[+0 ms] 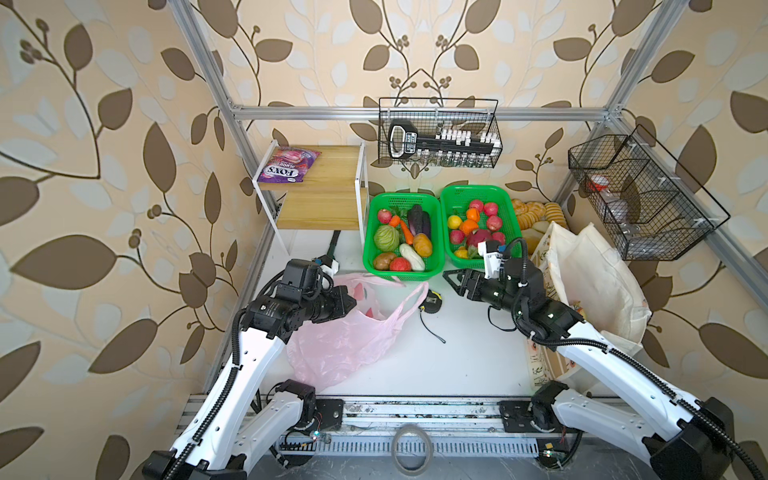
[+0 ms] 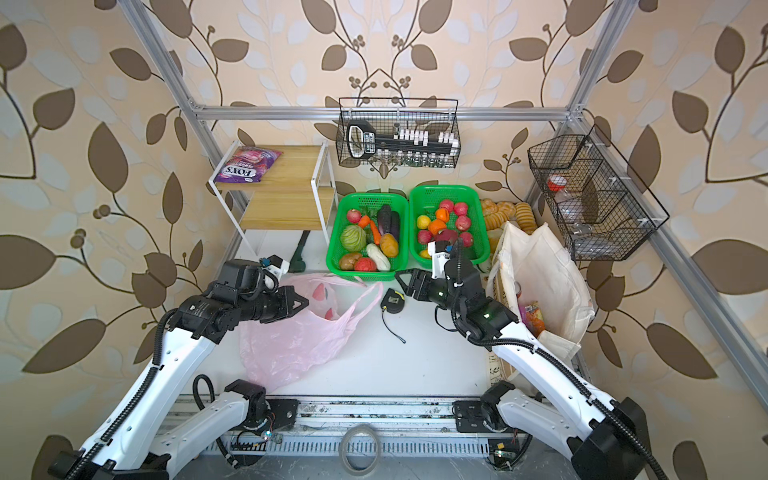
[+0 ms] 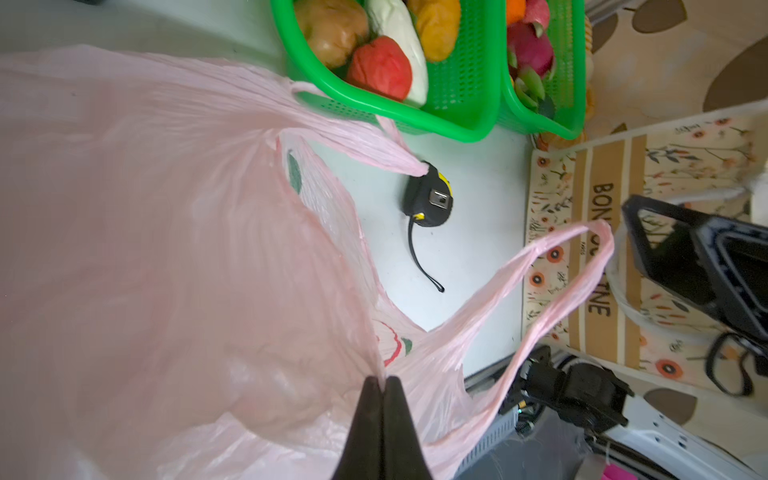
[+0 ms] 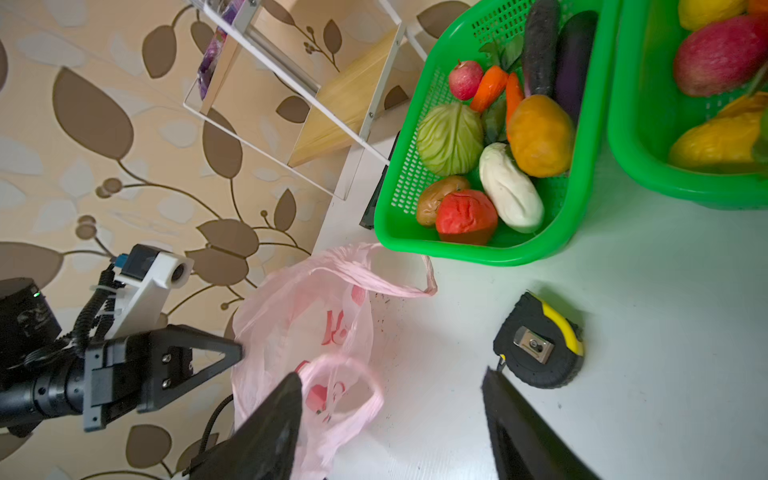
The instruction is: Place the mixed food into the grocery bags and tie them
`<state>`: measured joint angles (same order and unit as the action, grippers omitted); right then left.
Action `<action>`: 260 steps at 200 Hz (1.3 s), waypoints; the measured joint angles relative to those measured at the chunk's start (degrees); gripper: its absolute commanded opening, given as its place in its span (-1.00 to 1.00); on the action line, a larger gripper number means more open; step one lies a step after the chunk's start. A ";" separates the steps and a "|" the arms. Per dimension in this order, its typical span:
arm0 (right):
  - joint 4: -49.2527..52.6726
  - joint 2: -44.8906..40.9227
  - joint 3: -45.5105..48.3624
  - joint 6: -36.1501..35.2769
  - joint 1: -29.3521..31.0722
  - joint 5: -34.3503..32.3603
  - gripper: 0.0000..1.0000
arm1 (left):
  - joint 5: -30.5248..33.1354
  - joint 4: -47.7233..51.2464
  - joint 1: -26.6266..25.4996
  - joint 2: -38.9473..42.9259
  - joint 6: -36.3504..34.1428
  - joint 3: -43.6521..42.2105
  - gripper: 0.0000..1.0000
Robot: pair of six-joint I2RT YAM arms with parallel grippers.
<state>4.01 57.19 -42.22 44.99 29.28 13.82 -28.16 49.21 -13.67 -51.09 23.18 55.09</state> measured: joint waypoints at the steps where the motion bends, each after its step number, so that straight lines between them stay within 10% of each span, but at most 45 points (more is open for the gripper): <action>1: -0.13 0.02 0.24 0.09 -0.15 0.20 0.38 | -0.15 0.00 0.00 -0.02 -0.15 0.00 -1.00; 89: -9.16 2.56 7.21 8.44 6.19 5.88 0.36 | -12.07 -5.40 0.00 2.51 -4.44 0.59 -1.00; 181: -7.13 -5.60 14.19 16.92 13.62 -6.23 0.54 | -12.11 -9.16 0.00 2.80 -1.90 -0.61 -1.00; 260: 1.05 -14.29 4.87 -15.56 12.02 -3.76 0.55 | -11.93 -9.20 0.00 3.19 -1.97 -2.03 -1.00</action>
<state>5.06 42.89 -37.34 29.43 41.30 10.07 -40.10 40.01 -13.67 -47.90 21.21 53.06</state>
